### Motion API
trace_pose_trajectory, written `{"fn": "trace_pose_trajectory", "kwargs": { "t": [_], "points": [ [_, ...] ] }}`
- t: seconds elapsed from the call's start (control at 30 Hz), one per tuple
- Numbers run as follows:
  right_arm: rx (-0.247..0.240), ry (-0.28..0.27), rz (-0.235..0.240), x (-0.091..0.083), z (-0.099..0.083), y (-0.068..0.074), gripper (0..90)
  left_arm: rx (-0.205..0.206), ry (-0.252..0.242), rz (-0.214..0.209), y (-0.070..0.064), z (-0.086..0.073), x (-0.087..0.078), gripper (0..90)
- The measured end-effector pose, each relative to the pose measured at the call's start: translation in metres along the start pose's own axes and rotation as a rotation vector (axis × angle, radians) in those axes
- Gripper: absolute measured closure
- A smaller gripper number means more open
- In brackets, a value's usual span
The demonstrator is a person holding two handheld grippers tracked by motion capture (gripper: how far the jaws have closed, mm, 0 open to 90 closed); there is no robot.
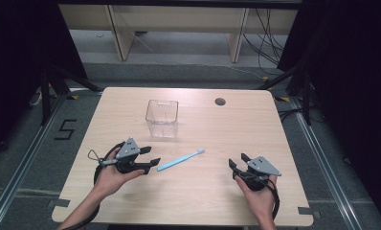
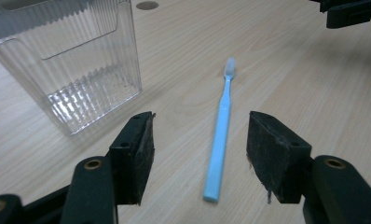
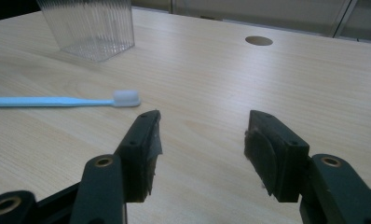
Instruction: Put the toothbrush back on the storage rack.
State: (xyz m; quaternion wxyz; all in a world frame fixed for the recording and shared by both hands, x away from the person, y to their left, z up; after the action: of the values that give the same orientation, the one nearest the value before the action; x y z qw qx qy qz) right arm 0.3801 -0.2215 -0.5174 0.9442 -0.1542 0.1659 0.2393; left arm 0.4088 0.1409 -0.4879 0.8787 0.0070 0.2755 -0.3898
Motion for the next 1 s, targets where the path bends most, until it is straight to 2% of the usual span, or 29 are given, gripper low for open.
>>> {"fn": "trace_pose_trajectory", "kwargs": {
  "t": [0.07,0.1,0.13,0.17,0.2,0.27,0.3,0.4,0.47,0.5,0.53,0.63,0.67,0.7,0.73,0.83,0.87,0.9,0.93,1.0],
  "points": [
    [-0.010,-0.001,0.001,0.001,-0.001,0.000,45.5,0.009,0.022,-0.009,-0.002,0.002,0.005,44.1],
    [0.017,0.006,0.020,0.001,-0.001,0.002,45.5,0.014,0.037,-0.014,-0.002,0.003,0.007,45.8],
    [0.017,0.006,0.020,0.001,-0.001,0.002,45.5,0.017,0.049,-0.022,-0.003,0.004,0.010,45.8],
    [0.017,0.007,0.021,0.001,-0.001,0.002,45.6,0.036,0.070,-0.018,-0.003,0.005,0.011,46.7],
    [0.021,0.020,0.020,0.000,0.000,0.002,45.7,0.026,0.065,-0.037,-0.006,0.008,0.015,48.2],
    [0.024,0.024,0.022,0.000,0.000,0.002,45.8,0.027,0.080,-0.030,-0.007,0.010,0.018,49.3],
    [0.025,0.024,0.024,0.000,0.000,0.002,45.8,0.046,0.108,-0.028,-0.006,0.011,0.019,49.8],
    [0.007,0.024,0.009,0.000,-0.001,0.001,46.0,0.032,0.118,-0.030,-0.007,0.011,0.024,52.5],
    [0.015,0.012,0.021,0.002,-0.001,0.002,46.1,0.058,0.171,-0.021,-0.005,0.011,0.028,53.7],
    [0.013,0.014,0.019,0.002,-0.001,0.002,46.1,0.063,0.204,-0.020,-0.005,0.012,0.033,54.3],
    [0.013,0.014,0.019,0.002,-0.001,0.002,46.1,0.063,0.204,-0.020,-0.005,0.012,0.033,55.0],
    [0.008,0.019,0.018,0.000,0.000,0.001,46.2,0.077,0.295,-0.025,-0.006,0.015,0.041,56.7],
    [0.008,0.019,0.018,0.000,0.000,0.001,46.2,0.077,0.295,-0.025,-0.006,0.015,0.041,57.1],
    [0.012,0.021,0.019,0.000,0.000,0.001,46.5,0.077,0.332,-0.026,-0.006,0.015,0.044,57.3],
    [0.012,0.021,0.019,0.000,0.000,0.001,46.5,0.104,0.382,-0.029,-0.005,0.015,0.045,57.3],
    [0.001,0.026,0.012,-0.001,0.000,-0.001,46.5,0.114,0.489,-0.023,-0.007,0.017,0.054,58.4],
    [0.001,0.026,0.012,-0.001,0.000,-0.001,46.5,0.114,0.489,-0.023,-0.007,0.017,0.054,58.9],
    [0.003,0.027,0.013,-0.002,0.000,-0.001,46.6,0.113,0.522,-0.017,-0.009,0.017,0.058,59.4],
    [0.003,0.027,0.013,-0.002,0.000,-0.001,46.6,0.113,0.522,-0.017,-0.009,0.017,0.058,59.6],
    [-0.003,0.028,0.017,-0.002,0.000,-0.001,46.6,0.151,0.600,-0.022,-0.008,0.021,0.061,60.6]
  ]
}}
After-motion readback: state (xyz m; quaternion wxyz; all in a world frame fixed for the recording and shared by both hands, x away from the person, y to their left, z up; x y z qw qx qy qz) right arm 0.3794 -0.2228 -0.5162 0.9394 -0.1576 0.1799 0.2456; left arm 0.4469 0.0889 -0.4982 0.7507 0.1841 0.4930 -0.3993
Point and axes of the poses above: each handheld gripper's, and its own axes: x roughly forward along the jaws, z roughly out of its top, y roughly to its left, the point moved 4 cm from there along x, roughly forward along the jaws, and after that the axes turned 13 degrees about -x, right-handed, at the moved point
